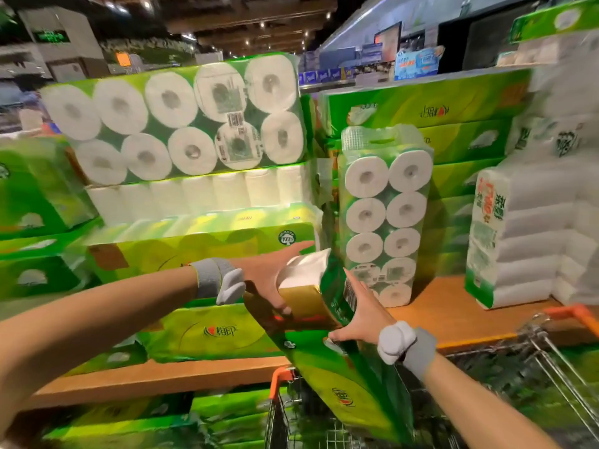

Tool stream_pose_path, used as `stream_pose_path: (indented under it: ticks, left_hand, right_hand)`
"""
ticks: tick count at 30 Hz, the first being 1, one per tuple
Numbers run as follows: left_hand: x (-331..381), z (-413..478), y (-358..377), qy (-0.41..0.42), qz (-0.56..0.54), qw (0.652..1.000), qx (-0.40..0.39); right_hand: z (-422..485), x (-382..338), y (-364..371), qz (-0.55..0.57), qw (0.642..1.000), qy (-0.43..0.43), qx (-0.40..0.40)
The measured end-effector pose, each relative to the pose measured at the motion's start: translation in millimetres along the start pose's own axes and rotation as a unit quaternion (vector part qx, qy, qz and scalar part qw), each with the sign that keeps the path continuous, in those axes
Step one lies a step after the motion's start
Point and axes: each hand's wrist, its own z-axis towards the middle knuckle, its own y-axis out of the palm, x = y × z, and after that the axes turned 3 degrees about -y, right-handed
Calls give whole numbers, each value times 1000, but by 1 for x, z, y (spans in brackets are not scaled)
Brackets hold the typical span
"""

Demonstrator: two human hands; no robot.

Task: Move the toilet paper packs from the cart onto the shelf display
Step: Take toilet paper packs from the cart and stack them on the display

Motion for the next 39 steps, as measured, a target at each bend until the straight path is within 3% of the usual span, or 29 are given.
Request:
stream_pose_path:
  ticks: [2,6,8,11,14,17,19,21,26,30,34,38,39]
  left_hand:
    - [5,-11,-13,8,-19,999,30]
    - [-9,-49,-51,3,-69,980,186]
    - [-31,-63,-54,-26,-144,951,271]
    - [-63,-84,-35,-86,-305,887,337]
    - [-82,-92,12,-132,-413,848,304]
    - [-78,-90,65,-192,-518,814,178]
    - [-64,-82,88,-207,-546,805,104]
    - [-59,-71,103,-188,-555,804,102]
    - [-53,-84,88,-152,-701,662,216]
    - [-47,-98,56,-107,-784,558,248]
    - [-52,-103,40,-52,-845,475,240]
    - [-44,-105,19,37,-910,369,184]
    - [-44,-104,13,41,-909,365,197]
  right_hand:
    - [3,-17,-8,-4,1000,-1,17]
    - [17,-72,-24,-11,997,-9,72]
    - [24,-93,-35,-11,996,-10,91]
    - [33,-123,-45,-16,994,-9,105]
    - [43,-148,-50,-28,993,-17,115]
    - [55,-183,-50,-43,993,-46,101]
    - [66,-210,-48,-55,993,-65,84]
    - [82,-233,-42,-73,991,-82,71]
    - [113,-289,-20,-110,985,-130,21]
    - [137,-327,-1,-153,972,-175,28]
    - [157,-361,22,-188,958,-213,30]
    - [170,-374,42,-302,922,-243,19]
    - [173,-373,44,-331,910,-249,18]
